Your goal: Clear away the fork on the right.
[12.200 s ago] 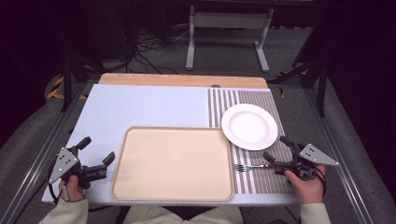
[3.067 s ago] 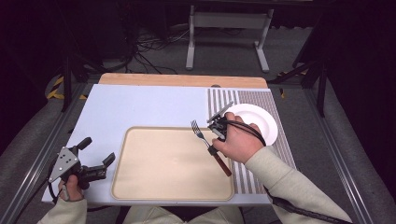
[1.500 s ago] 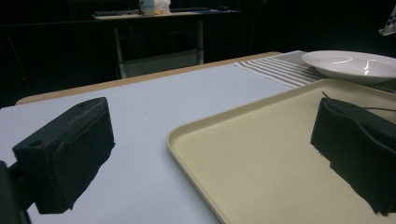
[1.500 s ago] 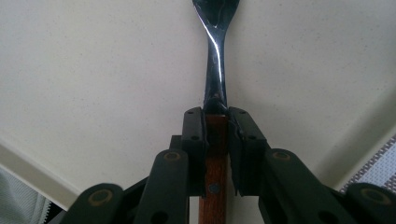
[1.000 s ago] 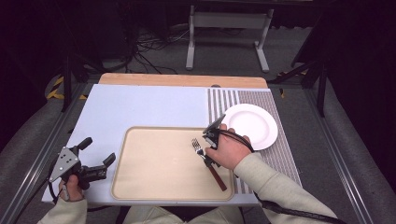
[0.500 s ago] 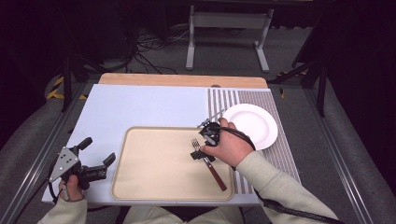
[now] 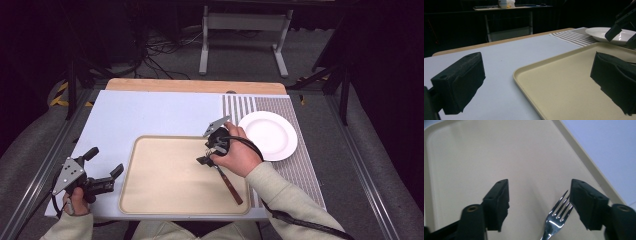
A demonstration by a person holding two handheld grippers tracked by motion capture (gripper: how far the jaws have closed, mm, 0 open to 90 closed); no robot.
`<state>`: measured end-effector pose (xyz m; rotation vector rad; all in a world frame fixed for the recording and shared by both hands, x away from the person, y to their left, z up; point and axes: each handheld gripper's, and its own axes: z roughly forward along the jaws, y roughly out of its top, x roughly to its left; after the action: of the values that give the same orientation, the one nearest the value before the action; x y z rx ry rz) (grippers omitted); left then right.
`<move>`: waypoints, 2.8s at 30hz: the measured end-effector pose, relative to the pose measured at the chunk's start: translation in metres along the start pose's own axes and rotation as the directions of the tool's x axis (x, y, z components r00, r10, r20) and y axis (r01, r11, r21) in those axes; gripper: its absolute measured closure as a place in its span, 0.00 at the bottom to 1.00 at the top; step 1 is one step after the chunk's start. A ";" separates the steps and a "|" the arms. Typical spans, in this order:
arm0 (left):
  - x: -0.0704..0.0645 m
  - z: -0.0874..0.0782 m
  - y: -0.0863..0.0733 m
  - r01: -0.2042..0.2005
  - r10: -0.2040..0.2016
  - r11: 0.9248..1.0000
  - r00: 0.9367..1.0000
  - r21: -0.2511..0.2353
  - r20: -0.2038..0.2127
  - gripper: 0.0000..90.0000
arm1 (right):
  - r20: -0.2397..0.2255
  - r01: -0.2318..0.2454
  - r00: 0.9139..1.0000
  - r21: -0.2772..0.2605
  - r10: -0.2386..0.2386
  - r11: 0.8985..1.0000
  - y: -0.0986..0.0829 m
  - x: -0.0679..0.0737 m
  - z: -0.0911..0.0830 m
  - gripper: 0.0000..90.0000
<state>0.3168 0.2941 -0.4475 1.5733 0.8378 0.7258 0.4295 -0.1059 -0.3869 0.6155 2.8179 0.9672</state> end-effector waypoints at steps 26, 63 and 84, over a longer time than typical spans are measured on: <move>-0.001 0.001 0.000 0.002 -0.002 1.000 1.000 -0.001 0.006 0.00 | 0.029 0.232 0.972 0.081 -0.235 0.969 0.000 -0.013 0.041 1.00; -0.001 0.001 0.000 0.004 -0.004 1.000 1.000 -0.001 0.005 0.00 | 0.121 0.155 0.978 0.138 -0.172 0.978 -0.021 -0.036 0.037 1.00; 0.000 0.000 0.000 0.003 -0.003 1.000 1.000 0.002 0.004 0.00 | 0.177 0.105 0.975 0.175 -0.136 0.979 -0.034 -0.052 0.024 1.00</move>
<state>0.3167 0.2937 -0.4474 1.5741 0.8377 0.7193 0.4709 -0.1381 -0.4288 0.5138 2.7457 0.6244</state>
